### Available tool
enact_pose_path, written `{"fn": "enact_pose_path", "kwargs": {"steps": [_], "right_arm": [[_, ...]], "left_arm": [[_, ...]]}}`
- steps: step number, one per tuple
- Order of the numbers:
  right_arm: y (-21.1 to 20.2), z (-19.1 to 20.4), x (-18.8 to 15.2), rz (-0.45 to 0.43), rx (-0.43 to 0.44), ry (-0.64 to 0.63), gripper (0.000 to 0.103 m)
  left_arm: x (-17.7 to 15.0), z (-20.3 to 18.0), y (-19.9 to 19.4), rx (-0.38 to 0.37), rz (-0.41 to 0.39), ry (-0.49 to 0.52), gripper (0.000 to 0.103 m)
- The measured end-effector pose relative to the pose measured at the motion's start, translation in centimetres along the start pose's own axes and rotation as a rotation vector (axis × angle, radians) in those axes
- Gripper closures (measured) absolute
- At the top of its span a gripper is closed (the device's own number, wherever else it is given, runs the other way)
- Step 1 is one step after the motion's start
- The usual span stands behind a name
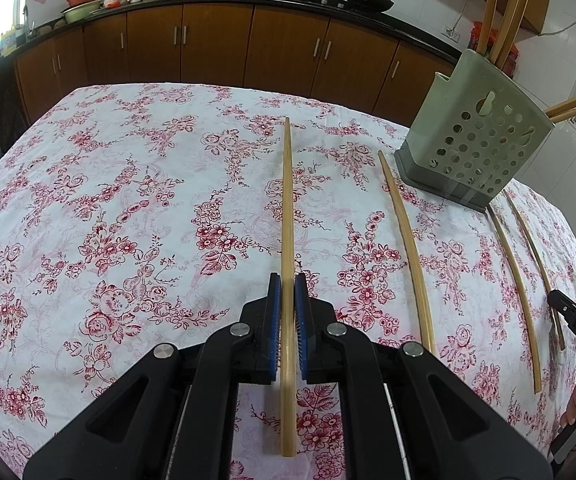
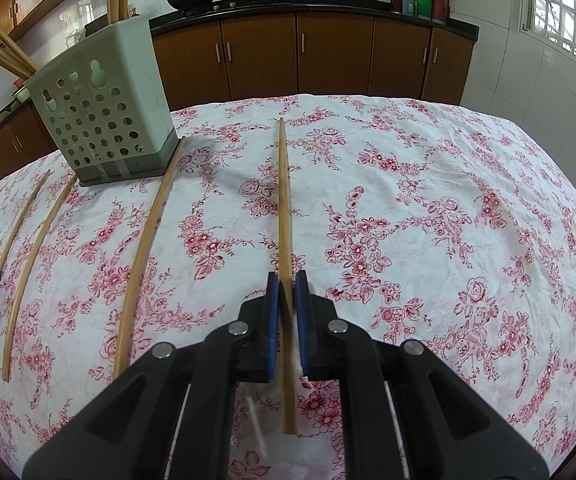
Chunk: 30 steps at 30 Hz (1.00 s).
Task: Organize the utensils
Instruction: 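Hold the grasped chopsticks closed in both tools above the cloth, then lift both chopsticks upright and carry them over the green holder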
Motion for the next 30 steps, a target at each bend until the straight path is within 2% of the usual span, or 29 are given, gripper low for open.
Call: {"fn": "enact_pose_path", "kwargs": {"steps": [4, 7, 16, 18, 24, 30], "right_arm": [[0.0, -0.1, 0.0, 0.000, 0.002, 0.003, 0.092], [-0.3, -0.1, -0.4, 0.000, 0.003, 0.000, 0.092], [-1.4, -0.6, -0.3, -0.016, 0.024, 0.019, 0.095], [-2.9, -0.8, 0.9, -0.063, 0.028, 0.029, 0.095], [-8.7, -1.0, 6.1, -0.243, 0.036, 0.039, 0.095], [-13.4, -0.9, 10.4, -0.379, 0.075, 0.053, 0.095]], "left_arm": [[-0.1, -0.1, -0.1, -0.004, 0.001, 0.003, 0.094], [-0.8, -0.4, -0.8, 0.020, 0.009, 0.062, 0.094], [-1.7, -0.9, -1.6, 0.052, 0.017, 0.138, 0.095], [-1.0, -1.1, -2.5, 0.044, -0.010, 0.151, 0.095], [5.0, -2.4, -8.6, -0.009, -0.207, 0.142, 0.095], [9.7, -2.9, -12.6, -0.060, -0.320, 0.107, 0.095]]}}
Point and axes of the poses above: each gripper's, at about its wrist camera, not at the fingertips, and y roughly the way its jaws point, z to its left, x to its top, the point moved 9 cm from there along y, roughly the way its jaws point, and after that the axes turned 4 degrees about -z, right-handed, at the moved point
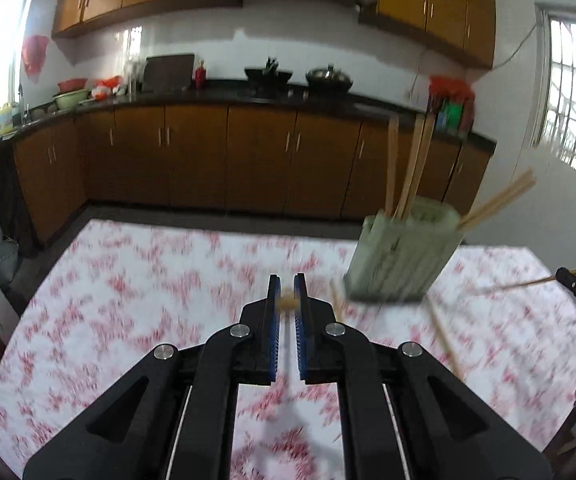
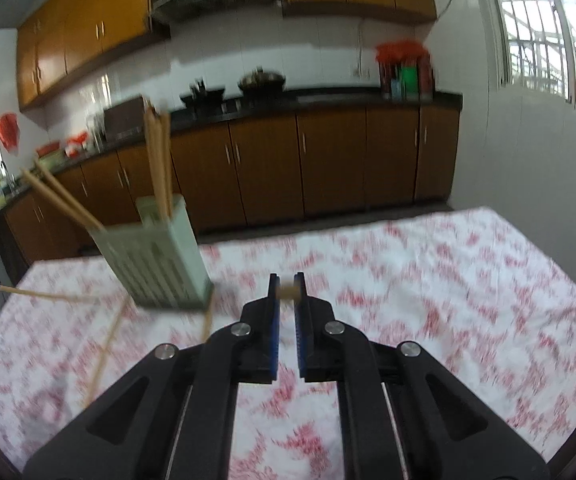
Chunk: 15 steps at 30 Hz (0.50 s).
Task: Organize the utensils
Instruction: 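Lift both chopsticks upright and carry them over the green holder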
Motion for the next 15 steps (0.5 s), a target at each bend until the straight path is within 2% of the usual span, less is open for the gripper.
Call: {"fn": "enact_pose_path", "kwargs": {"steps": [4, 11, 15], "right_arm": [[-2.1, 1.2, 3.0, -0.061, 0.054, 0.012, 0.095], [-5.9, 4.6, 7.9, -0.154, 0.227, 0.057, 0.095], [-7.5, 6.9, 11.3, -0.249, 0.283, 0.067, 0.095]], "left_arm": [[2.7, -0.9, -1.7, -0.043, -0.046, -0.003, 0.095], [6.1, -3.8, -3.8, -0.119, -0.122, 0.011, 0.095], [8.6, -5.7, -4.8, -0.149, -0.204, 0.019, 0.095]]}}
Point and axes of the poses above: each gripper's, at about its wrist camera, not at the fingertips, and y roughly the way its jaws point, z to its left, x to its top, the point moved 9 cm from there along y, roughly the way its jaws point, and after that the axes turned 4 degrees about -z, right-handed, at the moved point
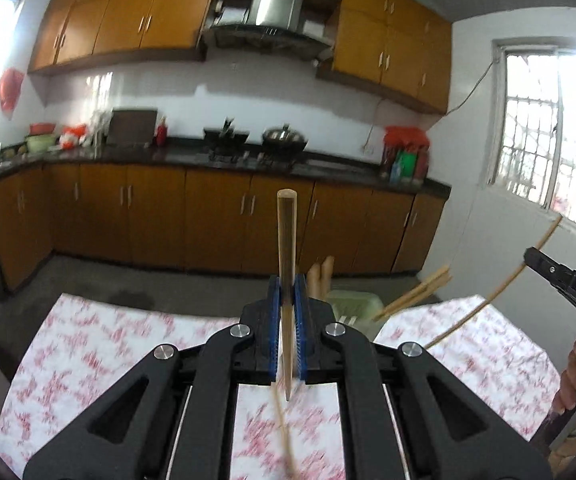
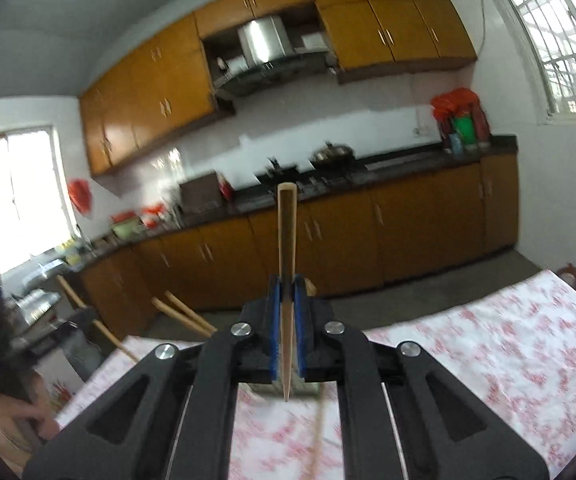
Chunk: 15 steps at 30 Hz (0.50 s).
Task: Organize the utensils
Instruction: 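Lift both chopsticks upright and carry them over the green holder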
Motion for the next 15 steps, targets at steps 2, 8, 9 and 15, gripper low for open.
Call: {"fn": "enact_pose_path", "kwargs": {"steps": [2, 8, 9, 15], "right_arm": [[0.4, 0.9, 1.3, -0.047, -0.005, -0.021, 0.095], [3.8, 1.3, 1.9, -0.091, -0.038, -0.037, 0.095], [4.6, 1.2, 1.7, -0.086, -0.042, -0.033, 0.095], [8.5, 0.1, -1.1, -0.026, -0.067, -0.030, 0.095]], "left_arm": [[1.8, -1.2, 0.1, -0.010, -0.056, -0.005, 0.095], [6.2, -3.8, 1.8, -0.005, -0.213, -0.027, 0.095], [6.5, -4.1, 2.4, 0.007, -0.237, -0.022, 0.095], [4.9, -4.4, 6.8, 0.057, -0.261, -0.006, 0.095]]}}
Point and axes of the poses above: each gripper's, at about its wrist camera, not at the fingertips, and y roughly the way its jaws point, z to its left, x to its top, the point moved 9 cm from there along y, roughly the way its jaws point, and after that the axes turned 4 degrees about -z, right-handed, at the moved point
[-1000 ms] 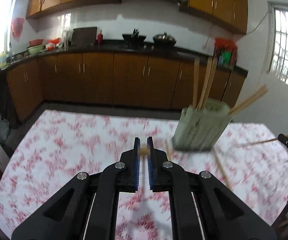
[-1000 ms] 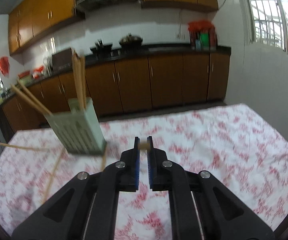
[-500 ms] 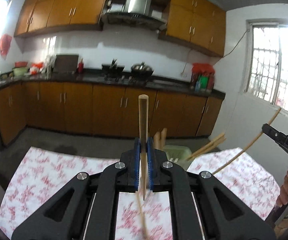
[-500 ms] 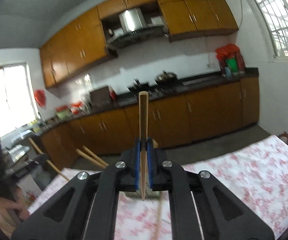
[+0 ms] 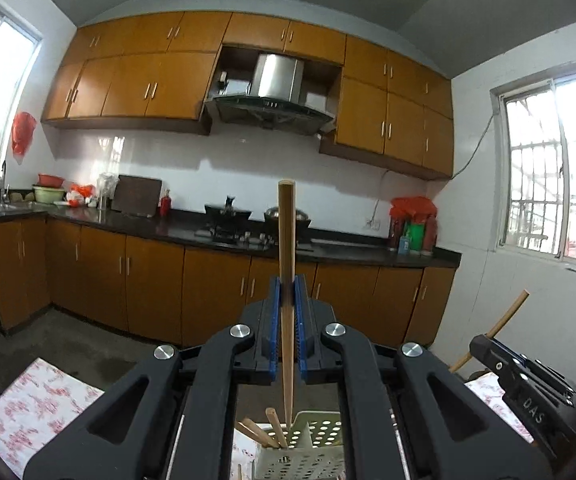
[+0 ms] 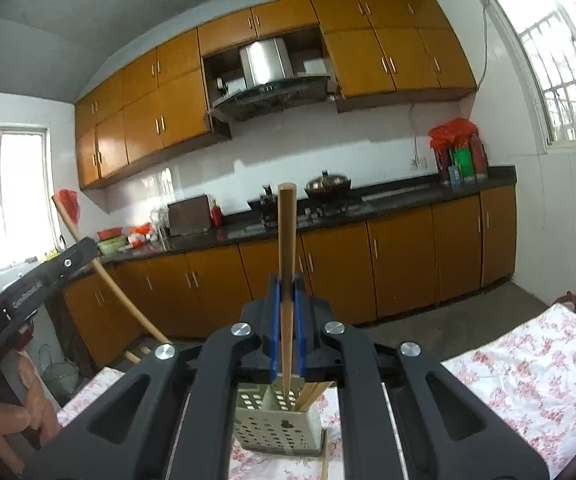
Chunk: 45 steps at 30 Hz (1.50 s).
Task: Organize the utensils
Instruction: 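Lift both chopsticks upright and carry them over the green holder, then drop both chopsticks into the green holder by opening both tools, then lower both tools to the cloth and close each on the last chopsticks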
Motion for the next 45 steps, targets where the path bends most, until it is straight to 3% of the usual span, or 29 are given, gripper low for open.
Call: {"fn": "enact_pose_path", "kwargs": {"steps": [5, 8, 9, 15, 17, 20, 23, 25, 30, 34, 36, 37, 38, 45], "right_arm": [[1.4, -0.2, -2.2, 0.065, 0.015, 0.009, 0.092], [0.8, 0.0, -2.3, 0.058, 0.008, 0.004, 0.070], [0.3, -0.2, -1.9, 0.046, 0.004, 0.005, 0.068], [-3.2, -2.6, -0.7, 0.007, -0.059, 0.044, 0.065], [-4.1, -4.0, -1.3, 0.024, -0.093, 0.059, 0.064], [-4.7, -6.7, -4.5, 0.120, -0.165, 0.067, 0.064], [-3.7, -8.3, -11.3, 0.327, -0.170, 0.079, 0.064], [-3.0, -7.5, -16.5, 0.477, -0.110, 0.086, 0.071], [-3.2, -4.0, -26.0, 0.683, -0.037, 0.016, 0.076], [-3.3, -2.7, -29.4, 0.746, -0.031, -0.003, 0.076], [-3.3, -2.7, -29.6, 0.733, -0.045, -0.044, 0.077], [-3.5, -2.6, -29.7, 0.728, -0.065, -0.078, 0.082], [-3.5, -2.8, -29.6, 0.726, -0.086, -0.096, 0.094], [-3.7, -7.9, -28.3, 0.705, -0.180, 0.003, 0.095]], "left_arm": [[-4.0, 0.4, 1.9, 0.000, 0.097, -0.037, 0.095], [-5.2, 1.1, 1.8, 0.002, 0.129, -0.065, 0.095], [-5.2, 1.3, 1.6, -0.002, 0.131, -0.070, 0.094], [-3.9, 2.4, -1.3, -0.010, 0.117, -0.094, 0.092], [-3.7, 3.0, -2.0, 0.002, 0.123, -0.104, 0.085], [-4.7, 5.2, -4.5, 0.045, 0.156, -0.127, 0.075], [-8.0, 7.7, -6.0, 0.111, 0.247, -0.117, 0.073], [-11.3, 9.0, -6.5, 0.141, 0.345, -0.111, 0.073], [-19.2, 10.5, -7.7, 0.151, 0.568, -0.106, 0.073], [-23.3, 9.1, -8.7, 0.105, 0.672, -0.087, 0.073], [-24.3, 8.3, -8.7, 0.084, 0.695, -0.074, 0.073], [-24.8, 7.7, -8.6, 0.072, 0.708, -0.065, 0.073], [-25.3, 7.2, -8.5, 0.061, 0.721, -0.059, 0.073], [-28.5, 4.3, -7.8, 0.036, 0.793, 0.004, 0.073]]}}
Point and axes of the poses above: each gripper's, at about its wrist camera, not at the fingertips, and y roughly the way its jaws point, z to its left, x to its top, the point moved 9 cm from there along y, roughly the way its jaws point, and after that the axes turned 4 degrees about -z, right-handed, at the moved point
